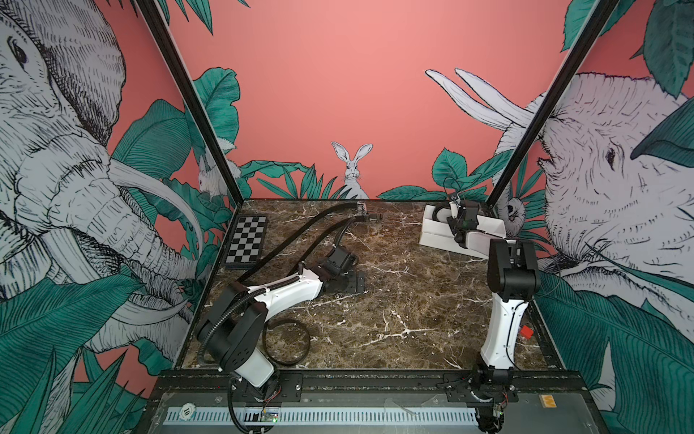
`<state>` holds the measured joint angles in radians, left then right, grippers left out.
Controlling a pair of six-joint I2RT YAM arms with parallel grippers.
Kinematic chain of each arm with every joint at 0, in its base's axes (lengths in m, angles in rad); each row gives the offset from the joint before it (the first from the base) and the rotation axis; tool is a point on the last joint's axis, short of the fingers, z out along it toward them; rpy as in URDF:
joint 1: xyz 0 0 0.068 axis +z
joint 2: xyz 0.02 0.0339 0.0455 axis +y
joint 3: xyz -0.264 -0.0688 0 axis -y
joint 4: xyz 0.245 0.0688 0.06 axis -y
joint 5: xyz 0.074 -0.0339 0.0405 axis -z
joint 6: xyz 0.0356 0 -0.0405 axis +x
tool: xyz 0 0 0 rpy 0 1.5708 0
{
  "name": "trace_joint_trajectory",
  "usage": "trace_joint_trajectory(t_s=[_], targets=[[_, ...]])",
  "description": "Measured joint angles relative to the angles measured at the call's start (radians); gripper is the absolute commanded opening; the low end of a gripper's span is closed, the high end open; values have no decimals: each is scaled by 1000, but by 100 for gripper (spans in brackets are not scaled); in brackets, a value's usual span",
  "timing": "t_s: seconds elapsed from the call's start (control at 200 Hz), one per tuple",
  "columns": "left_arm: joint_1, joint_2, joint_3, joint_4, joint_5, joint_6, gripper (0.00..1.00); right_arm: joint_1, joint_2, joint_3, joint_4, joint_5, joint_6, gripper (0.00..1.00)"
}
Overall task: Place the belts into the storage roll
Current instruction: Place the belt in the container.
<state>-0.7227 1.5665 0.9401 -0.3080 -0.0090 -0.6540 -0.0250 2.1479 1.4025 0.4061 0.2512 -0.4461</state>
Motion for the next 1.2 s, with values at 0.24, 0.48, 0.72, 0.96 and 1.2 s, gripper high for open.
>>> trace_joint_trajectory(t_s=[0.24, 0.48, 0.72, 0.96, 1.2], targets=[[0, -8, -3, -1, -3, 0, 99, 0, 0, 13, -28, 4, -5, 27], [0, -25, -6, -1, -10, 0, 99, 0, -14, 53, -123, 23, 23, 47], [0, -30, -7, 0, -10, 0, 99, 0, -69, 53, -240, 19, 55, 85], [0, -47, -7, -5, -14, 2, 99, 1, -156, 52, -388, 27, 104, 99], [4, -111, -7, -46, -36, 12, 99, 29, -316, 52, -593, 47, 208, 98]])
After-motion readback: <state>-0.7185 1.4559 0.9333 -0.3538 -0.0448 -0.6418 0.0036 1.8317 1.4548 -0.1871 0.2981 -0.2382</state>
